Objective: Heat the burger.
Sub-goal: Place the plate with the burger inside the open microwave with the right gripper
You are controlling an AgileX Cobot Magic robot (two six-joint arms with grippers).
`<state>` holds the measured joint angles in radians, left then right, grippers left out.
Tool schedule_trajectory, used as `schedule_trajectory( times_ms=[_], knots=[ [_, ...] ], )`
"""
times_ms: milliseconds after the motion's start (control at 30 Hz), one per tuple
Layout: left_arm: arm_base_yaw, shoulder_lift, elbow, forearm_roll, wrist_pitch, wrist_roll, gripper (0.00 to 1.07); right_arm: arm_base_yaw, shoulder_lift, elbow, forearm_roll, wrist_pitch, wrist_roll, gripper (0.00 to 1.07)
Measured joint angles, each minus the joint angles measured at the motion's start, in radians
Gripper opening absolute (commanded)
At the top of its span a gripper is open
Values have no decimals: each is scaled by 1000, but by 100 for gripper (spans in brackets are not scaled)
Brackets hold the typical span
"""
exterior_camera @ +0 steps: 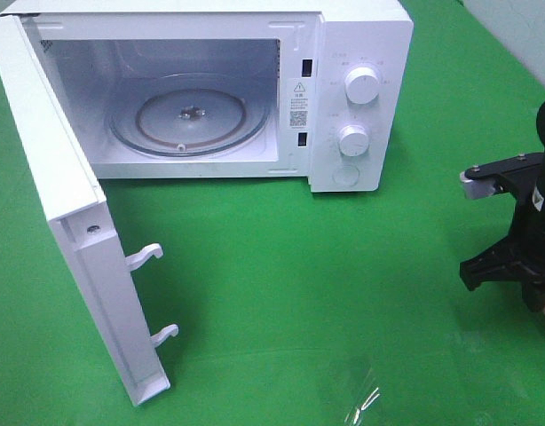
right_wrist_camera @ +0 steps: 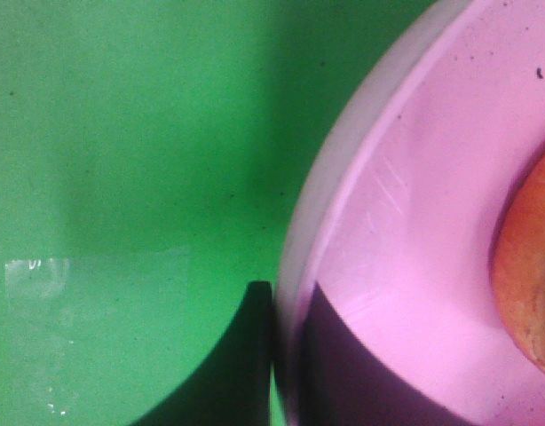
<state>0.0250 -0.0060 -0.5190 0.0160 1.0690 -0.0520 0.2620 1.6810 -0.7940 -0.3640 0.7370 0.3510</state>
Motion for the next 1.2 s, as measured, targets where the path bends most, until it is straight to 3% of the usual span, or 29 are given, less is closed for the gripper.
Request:
schedule_trajectory(
  times_ms=[967,1200],
  knots=[
    [0,0,0,0,0,0,96,218,-76,1,-85,134,46,0],
    [0,0,0,0,0,0,96,267,-134,43,-85,138,46,0]
  ],
)
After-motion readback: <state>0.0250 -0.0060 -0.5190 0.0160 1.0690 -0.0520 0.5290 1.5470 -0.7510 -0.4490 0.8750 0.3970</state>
